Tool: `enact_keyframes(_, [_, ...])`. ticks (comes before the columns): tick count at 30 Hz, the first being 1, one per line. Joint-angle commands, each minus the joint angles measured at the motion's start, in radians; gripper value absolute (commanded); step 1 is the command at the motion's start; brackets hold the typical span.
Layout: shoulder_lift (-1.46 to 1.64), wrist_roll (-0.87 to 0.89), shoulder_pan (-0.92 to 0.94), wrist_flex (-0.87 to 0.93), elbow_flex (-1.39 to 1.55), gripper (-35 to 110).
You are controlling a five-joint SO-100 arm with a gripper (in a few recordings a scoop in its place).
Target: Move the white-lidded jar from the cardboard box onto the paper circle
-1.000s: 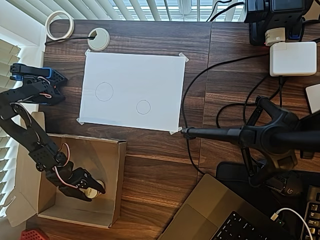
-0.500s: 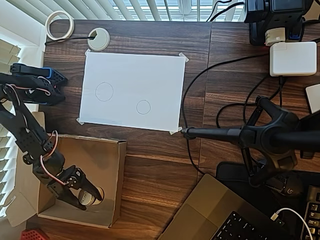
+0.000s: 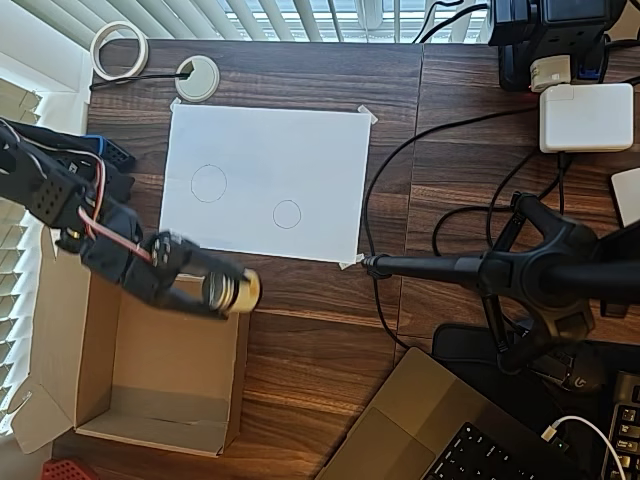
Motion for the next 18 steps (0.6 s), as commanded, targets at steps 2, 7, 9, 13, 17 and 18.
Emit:
enact_keyframes(2, [0.219,-0.044,-0.106,-0.037,0.179,5])
enact_keyframes(7, [0.233,-0.106,-0.133,-0.037,0.351,5])
enact_keyframes(9, [0.210,-0.132,-0.126,-0.037,0.380,5])
enact_keyframes(13, [0.103,-0.155,-0.115,-0.121,0.399,5])
enact_keyframes(17, [-0.061,-0.152,-0.115,-0.236,0.344,5])
enact_keyframes(18, [-0.098,-0.152,-0.115,-0.259,0.325,5])
